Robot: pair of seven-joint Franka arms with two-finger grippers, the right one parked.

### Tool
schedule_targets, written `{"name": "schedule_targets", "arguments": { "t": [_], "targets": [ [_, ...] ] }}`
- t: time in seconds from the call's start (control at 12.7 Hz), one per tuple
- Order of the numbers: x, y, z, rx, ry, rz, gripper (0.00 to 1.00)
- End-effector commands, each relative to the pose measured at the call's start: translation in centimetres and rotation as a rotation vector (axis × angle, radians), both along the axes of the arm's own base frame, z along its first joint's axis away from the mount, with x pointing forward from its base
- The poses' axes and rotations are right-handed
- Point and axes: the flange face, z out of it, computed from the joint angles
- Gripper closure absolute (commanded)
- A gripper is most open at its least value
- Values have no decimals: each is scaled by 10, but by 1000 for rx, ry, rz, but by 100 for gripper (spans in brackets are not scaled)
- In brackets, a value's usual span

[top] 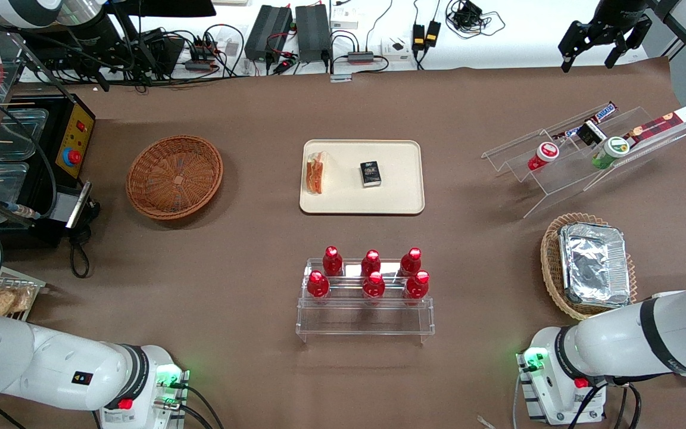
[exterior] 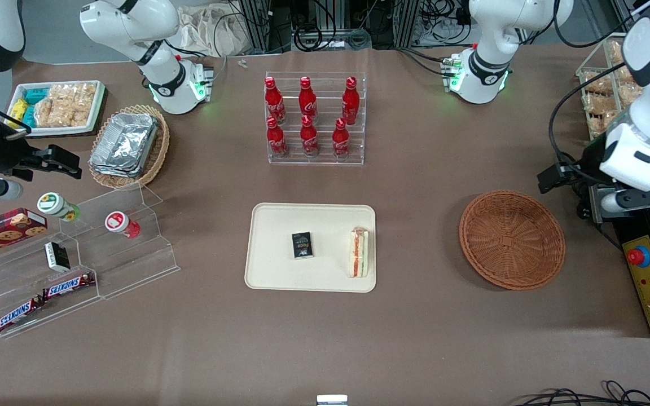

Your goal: Place sandwich from basket to tray

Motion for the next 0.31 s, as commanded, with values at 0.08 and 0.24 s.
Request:
{"name": "schedule_targets", "arguments": {
  "t": [0.08, 0.24],
  "targets": [
    [4, -1, 10, 12, 23, -97, 0],
    [7, -5, 7, 18, 31, -164, 0]
  ]
}}
